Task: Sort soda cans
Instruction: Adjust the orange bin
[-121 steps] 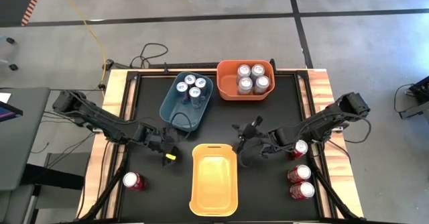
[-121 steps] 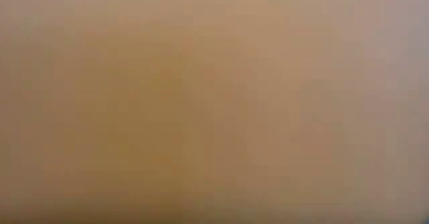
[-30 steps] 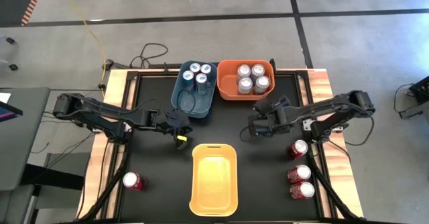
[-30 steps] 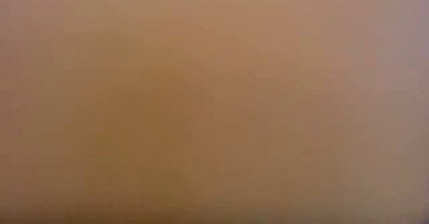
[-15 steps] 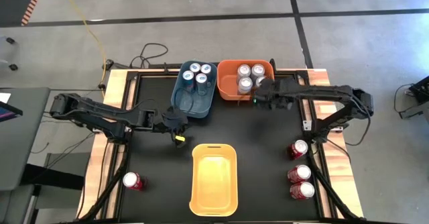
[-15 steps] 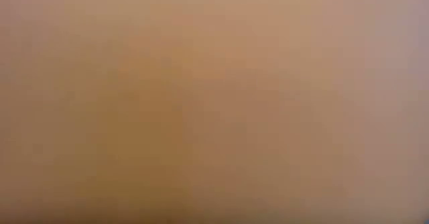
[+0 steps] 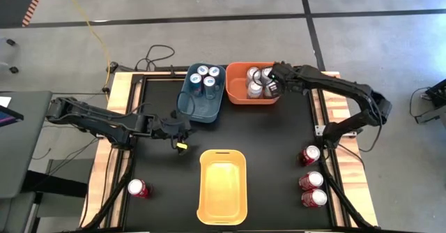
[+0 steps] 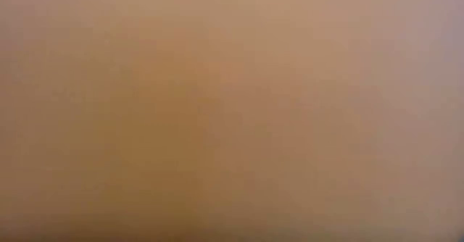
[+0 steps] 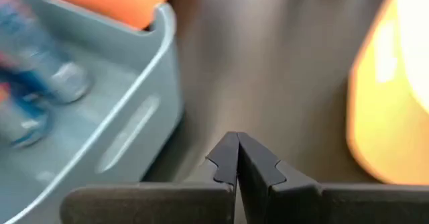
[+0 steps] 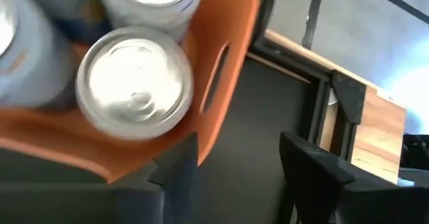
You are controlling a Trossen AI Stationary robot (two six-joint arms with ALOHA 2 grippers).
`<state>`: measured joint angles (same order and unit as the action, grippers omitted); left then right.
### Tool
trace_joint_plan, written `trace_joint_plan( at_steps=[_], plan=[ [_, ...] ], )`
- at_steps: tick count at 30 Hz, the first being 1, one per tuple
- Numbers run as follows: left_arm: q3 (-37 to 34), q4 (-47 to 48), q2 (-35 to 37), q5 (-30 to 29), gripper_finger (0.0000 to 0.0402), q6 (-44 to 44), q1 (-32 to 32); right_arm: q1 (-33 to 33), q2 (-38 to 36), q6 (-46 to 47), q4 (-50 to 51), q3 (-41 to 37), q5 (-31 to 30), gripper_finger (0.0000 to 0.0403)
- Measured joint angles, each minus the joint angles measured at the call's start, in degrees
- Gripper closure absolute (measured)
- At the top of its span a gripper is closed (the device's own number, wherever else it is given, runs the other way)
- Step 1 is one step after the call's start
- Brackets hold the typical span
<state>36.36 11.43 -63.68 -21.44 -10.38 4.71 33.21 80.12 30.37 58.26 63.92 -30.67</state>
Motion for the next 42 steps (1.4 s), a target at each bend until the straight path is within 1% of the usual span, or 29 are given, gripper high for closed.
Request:
trace_joint_plan(
  at_steps=[4,6,9,13,16,20,23,26,28,32,34,35,38,42],
  plan=[
    [0.00,3.19,-0.04,-4.14,0.0401,-1.08,-0.06,-0.20,0.00,-0.46,-0.48,-1.12,0.70,0.0240],
    [0.00,3.42,-0.04,-4.41,0.0401,-1.24,-0.04,-0.31,0.00,-0.18,0.47,-1.65,1.11,0.0272],
    [0.00,3.44,-0.04,-4.41,0.0401,-1.26,-0.04,-2.54,-0.02,0.56,1.25,-1.77,2.20,0.0311],
    [0.00,3.25,-0.04,-4.60,0.0401,-0.67,-0.06,-8.82,0.00,1.25,-2.05,-1.41,3.13,0.0338],
    [0.00,3.03,-0.04,-5.38,0.0401,-0.60,-0.06,-14.59,-0.02,1.88,-10.11,-1.09,1.71,0.0343],
    [0.00,3.03,-0.04,-5.50,0.0401,-1.24,-0.06,-20.33,0.92,-6.25,-25.46,-1.44,1.22,0.0344],
    [0.00,3.06,-0.04,-5.52,0.0401,-1.89,-0.06,-21.89,2.61,-16.32,-33.93,-1.53,3.95,0.0337],
    [0.00,3.31,-0.04,-5.50,0.0401,-2.18,-0.06,-21.81,4.76,-25.85,-41.67,-1.53,6.61,0.0313],
    [0.00,3.29,-0.04,-5.48,0.0401,-2.14,-0.04,-21.05,6.69,-29.78,-45.70,-1.53,8.12,0.0290],
    [0.00,4.32,0.30,-5.42,0.0401,-1.39,0.13,-18.32,10.44,-30.94,-49.25,-1.53,13.74,0.0231],
    [0.00,4.92,0.42,-5.48,0.0401,-1.41,0.13,-17.04,11.69,-31.34,-49.75,-1.53,16.36,0.0208],
    [0.00,5.59,0.62,-5.46,0.0401,-1.29,0.13,-16.55,12.13,-31.34,-49.85,-1.53,16.66,0.0201],
    [0.02,5.56,0.88,-5.55,0.0401,-1.21,0.13,-15.24,12.96,-32.16,-51.70,-1.53,17.92,0.0196],
    [0.02,5.43,0.85,-5.57,0.0401,-1.24,0.13,-12.36,14.27,-32.79,-52.15,-1.19,23.82,0.0210]
  ],
)
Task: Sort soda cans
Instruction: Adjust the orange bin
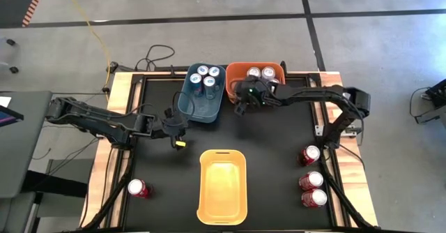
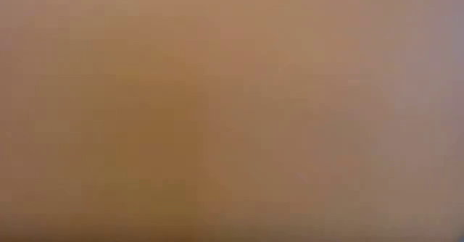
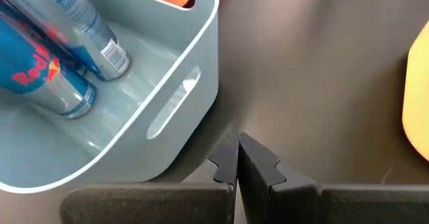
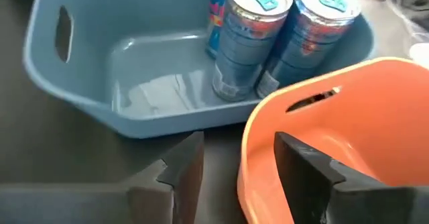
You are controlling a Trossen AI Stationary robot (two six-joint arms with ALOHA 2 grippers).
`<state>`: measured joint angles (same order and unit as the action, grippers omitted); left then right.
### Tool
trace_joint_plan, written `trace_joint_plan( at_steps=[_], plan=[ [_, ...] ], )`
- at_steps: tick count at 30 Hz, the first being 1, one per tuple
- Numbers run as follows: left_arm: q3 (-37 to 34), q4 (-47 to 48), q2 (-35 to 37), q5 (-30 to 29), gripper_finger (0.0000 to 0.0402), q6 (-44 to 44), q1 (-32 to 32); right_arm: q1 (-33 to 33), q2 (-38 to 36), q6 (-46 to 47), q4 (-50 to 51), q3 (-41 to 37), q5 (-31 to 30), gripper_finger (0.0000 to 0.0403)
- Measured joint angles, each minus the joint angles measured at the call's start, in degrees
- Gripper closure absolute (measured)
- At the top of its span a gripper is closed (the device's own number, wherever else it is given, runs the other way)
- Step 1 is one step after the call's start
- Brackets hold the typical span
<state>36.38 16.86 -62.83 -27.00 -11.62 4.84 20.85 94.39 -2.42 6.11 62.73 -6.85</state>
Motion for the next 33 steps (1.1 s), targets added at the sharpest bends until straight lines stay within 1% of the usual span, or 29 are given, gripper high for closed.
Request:
trace_joint_plan(
  at_steps=[5,8,10,13,16,17,20,23,27,33],
  plan=[
    [0.00,-0.06,0.00,0.02,0.0401,-0.36,0.00,2.66,3.09,0.55,0.02,-0.12,2.62,0.0231],
    [0.00,0.15,0.00,0.02,0.0401,-1.29,0.00,2.85,4.55,0.80,-1.39,-0.12,2.64,0.0247],
    [0.00,0.09,0.00,0.00,0.0401,-1.38,0.00,2.57,5.36,0.78,-2.41,-0.12,2.63,0.0266],
    [0.00,0.09,0.00,0.01,0.0401,-1.48,0.00,2.04,5.42,0.04,-2.49,-0.12,2.64,0.0313],
    [0.00,0.15,0.00,0.02,0.0401,-1.62,0.00,0.78,4.99,-0.94,-1.88,-0.12,2.28,0.0377],
    [0.00,0.15,0.00,0.02,0.0401,-1.91,0.00,0.25,4.76,-1.54,-1.46,-0.13,1.95,0.0388],
    [0.00,0.21,0.00,0.02,0.0401,-2.58,0.00,-1.61,4.02,-1.88,-0.84,-0.19,0.59,0.0388],
    [-0.01,0.17,0.00,0.02,0.0401,-2.82,0.02,-3.12,3.82,-1.11,-0.56,-0.23,0.47,0.0391],
    [0.00,0.22,0.00,0.04,0.0401,-3.58,0.06,-4.93,3.46,-0.45,2.51,-0.20,1.04,0.0398],
    [0.00,0.24,0.00,0.17,0.0401,-3.63,1.01,-9.39,2.80,0.66,9.02,0.10,0.01,0.0399]
  ],
)
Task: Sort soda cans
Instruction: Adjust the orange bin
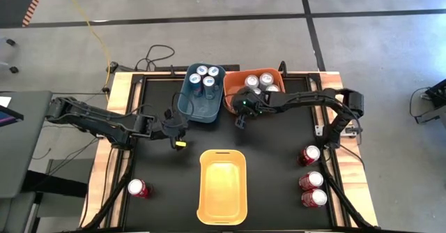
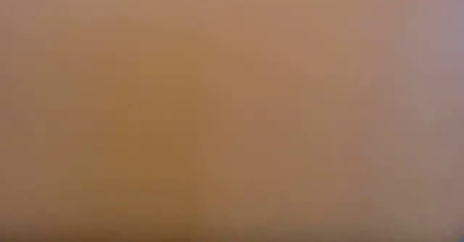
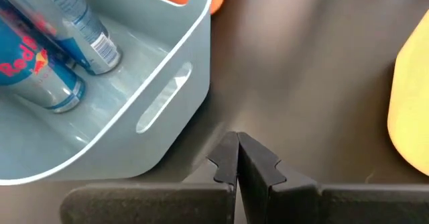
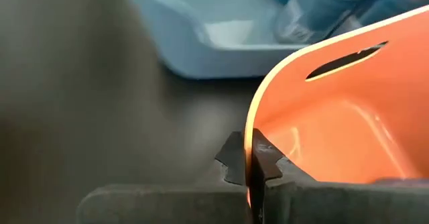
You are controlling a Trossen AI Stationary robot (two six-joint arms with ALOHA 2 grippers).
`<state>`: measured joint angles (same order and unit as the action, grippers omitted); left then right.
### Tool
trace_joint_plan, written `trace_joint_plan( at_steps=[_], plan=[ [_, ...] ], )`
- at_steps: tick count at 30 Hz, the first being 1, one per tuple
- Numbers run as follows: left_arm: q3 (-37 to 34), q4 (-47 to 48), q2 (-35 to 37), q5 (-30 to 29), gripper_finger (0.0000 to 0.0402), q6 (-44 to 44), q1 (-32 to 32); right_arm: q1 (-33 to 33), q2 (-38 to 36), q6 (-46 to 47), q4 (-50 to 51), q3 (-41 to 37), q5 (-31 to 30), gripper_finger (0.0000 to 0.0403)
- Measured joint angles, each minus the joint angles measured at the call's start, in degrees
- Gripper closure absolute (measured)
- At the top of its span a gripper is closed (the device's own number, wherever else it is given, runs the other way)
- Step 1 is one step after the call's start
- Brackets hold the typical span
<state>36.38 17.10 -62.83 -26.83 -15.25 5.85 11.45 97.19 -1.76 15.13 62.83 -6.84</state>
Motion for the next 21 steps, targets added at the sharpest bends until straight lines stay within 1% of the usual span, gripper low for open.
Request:
trace_joint_plan(
  at_steps=[7,14,18,21],
  plan=[
    [0.00,-0.08,0.00,0.02,0.0401,-0.06,0.04,-6.89,-2.61,-0.34,9.74,0.02,0.07,0.0400],
    [0.00,-0.24,0.00,0.02,0.0401,-0.68,0.02,-12.67,-8.47,-1.37,22.12,-0.34,1.86,0.0398],
    [0.00,-0.29,0.00,0.02,0.0401,-0.87,0.02,-14.74,-11.52,2.05,27.96,-0.37,2.00,0.0397],
    [0.00,-0.30,0.00,0.02,0.0401,-0.87,0.02,-15.53,-12.46,5.88,32.39,-0.35,1.89,0.0396]
  ],
)
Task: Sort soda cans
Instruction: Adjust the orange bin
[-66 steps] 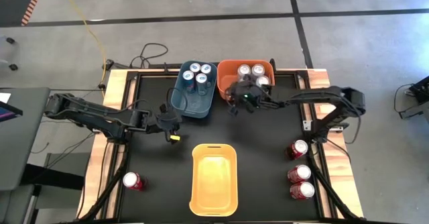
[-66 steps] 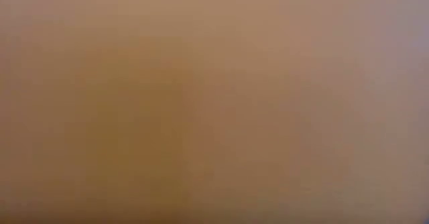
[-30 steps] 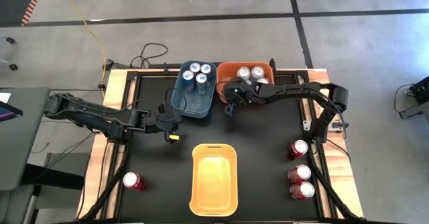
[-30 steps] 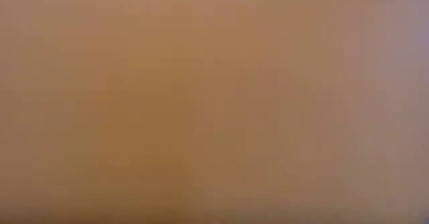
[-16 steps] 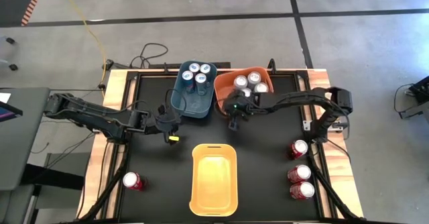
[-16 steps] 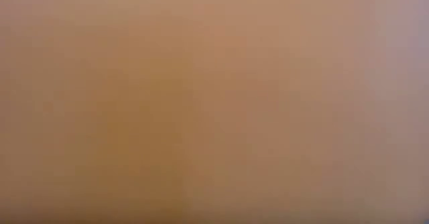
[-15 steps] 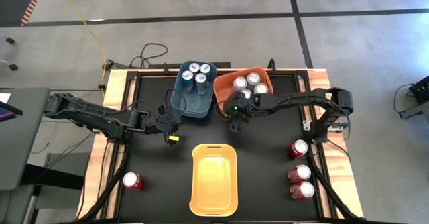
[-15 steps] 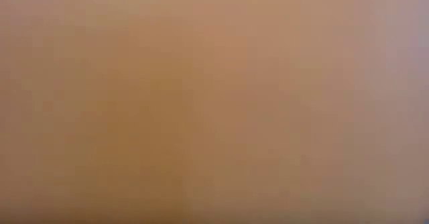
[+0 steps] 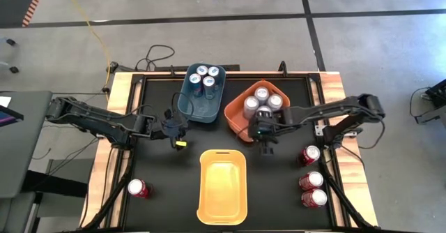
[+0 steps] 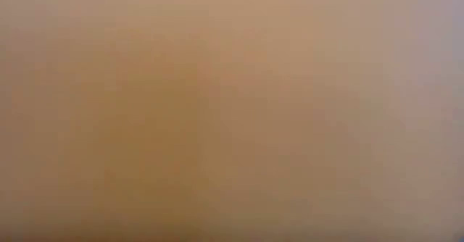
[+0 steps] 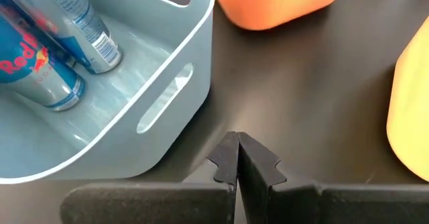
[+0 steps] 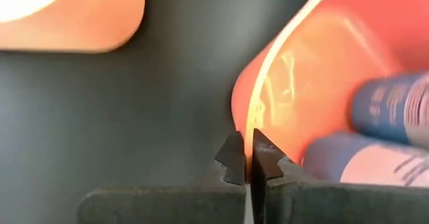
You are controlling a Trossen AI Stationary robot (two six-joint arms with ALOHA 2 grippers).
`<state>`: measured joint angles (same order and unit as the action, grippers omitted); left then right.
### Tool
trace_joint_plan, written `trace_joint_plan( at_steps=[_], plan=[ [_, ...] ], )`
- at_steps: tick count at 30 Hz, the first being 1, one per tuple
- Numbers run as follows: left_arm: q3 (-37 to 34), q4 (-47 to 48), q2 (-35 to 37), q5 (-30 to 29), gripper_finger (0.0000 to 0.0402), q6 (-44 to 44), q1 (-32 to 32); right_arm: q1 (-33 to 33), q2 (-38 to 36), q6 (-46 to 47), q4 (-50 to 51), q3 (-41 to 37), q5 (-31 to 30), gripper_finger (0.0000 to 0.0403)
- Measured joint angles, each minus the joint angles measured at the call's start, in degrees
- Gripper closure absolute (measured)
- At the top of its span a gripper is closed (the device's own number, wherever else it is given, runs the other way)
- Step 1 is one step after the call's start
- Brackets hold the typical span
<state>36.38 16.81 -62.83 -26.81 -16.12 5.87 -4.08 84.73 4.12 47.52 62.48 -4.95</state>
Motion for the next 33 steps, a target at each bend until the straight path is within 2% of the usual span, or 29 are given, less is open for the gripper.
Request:
trace_joint_plan(
  at_steps=[5,15,22,28,33],
  plan=[
    [0.00,0.01,0.00,0.00,0.0401,0.00,0.00,-1.89,-0.09,2.85,2.74,-1.67,-0.23,0.0379],
    [0.00,0.01,0.00,0.02,0.0401,-0.63,0.00,-7.33,-0.24,9.19,4.33,-3.50,1.25,0.0312],
    [0.00,-0.05,0.00,0.02,0.0401,-0.89,0.00,-7.84,-0.38,13.22,4.81,-2.62,3.18,0.0251],
    [0.00,0.01,0.00,0.02,0.0401,-1.03,0.00,-7.73,-4.06,16.27,4.94,-2.58,3.43,0.0196],
    [0.00,0.01,0.00,0.02,0.0401,-0.78,0.00,-7.73,-9.11,20.75,7.95,-2.44,3.60,0.0179]
  ],
)
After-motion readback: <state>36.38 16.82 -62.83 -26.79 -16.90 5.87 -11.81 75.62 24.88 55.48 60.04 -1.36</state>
